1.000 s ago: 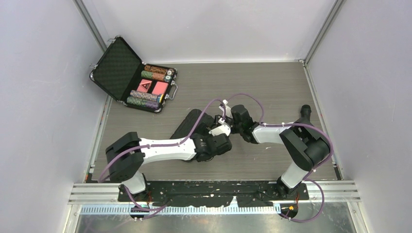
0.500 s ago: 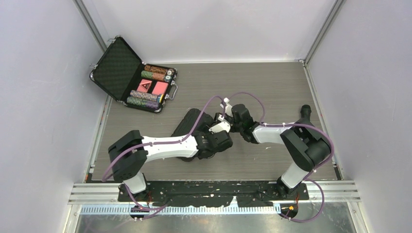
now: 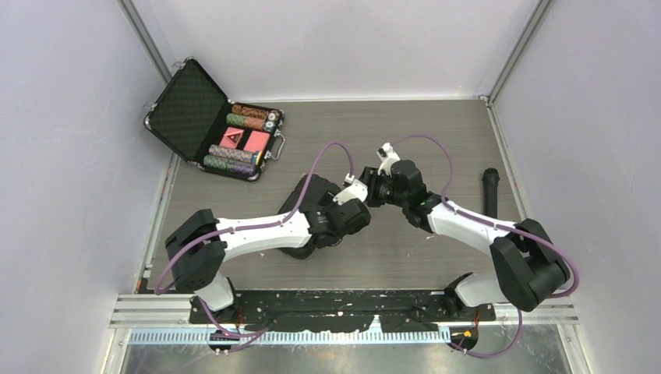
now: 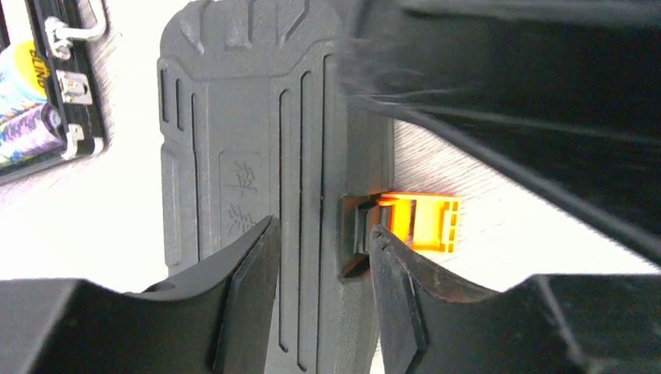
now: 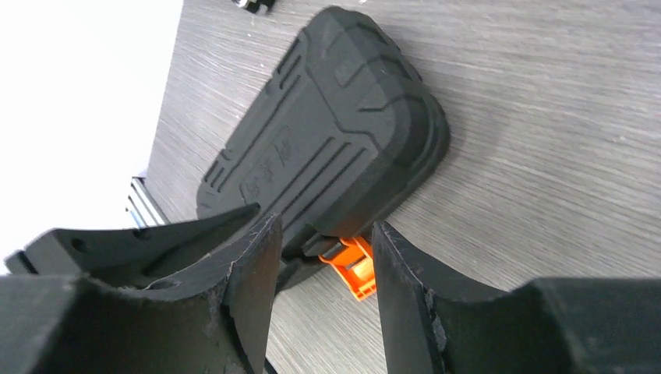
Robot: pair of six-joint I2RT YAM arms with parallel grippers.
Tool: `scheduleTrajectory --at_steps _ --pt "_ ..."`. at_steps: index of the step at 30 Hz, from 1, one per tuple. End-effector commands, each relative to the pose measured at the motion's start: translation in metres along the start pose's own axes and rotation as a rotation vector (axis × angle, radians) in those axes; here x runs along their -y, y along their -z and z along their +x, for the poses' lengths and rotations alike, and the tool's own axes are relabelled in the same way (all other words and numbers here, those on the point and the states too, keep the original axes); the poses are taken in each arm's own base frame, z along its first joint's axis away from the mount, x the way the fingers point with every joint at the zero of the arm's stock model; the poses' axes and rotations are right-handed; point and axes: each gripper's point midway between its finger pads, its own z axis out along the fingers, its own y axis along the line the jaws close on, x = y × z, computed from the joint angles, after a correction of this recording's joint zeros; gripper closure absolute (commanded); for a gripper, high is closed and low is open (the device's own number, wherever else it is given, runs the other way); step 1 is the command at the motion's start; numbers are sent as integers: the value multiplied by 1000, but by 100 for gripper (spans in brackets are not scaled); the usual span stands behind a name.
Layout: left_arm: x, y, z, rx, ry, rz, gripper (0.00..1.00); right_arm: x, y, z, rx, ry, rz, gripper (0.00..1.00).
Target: Pack the tool kit
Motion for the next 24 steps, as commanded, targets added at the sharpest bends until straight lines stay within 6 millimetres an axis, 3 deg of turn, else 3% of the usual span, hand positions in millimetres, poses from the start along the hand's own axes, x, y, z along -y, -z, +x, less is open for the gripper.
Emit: scheduleTrajectory --at_steps 1,4,8,15,19,24 --pt "-23 -9 16 -73 17 -59 53 -10 11 9 -12 60 -58 48" --pt "-23 -8 16 -75 19 -53 53 2 13 30 -54 54 -53 48" --pt "-27 3 8 -53 74 -12 51 3 13 48 -114 143 -110 48" --pt "-39 28 -11 30 168 105 44 0 -3 57 -116 380 -271 48" --pt "-43 34 -9 41 179 129 41 0 -26 63 -143 409 -355 46" --pt "-46 26 7 9 196 126 41 0 -40 76 -193 410 -438 43"
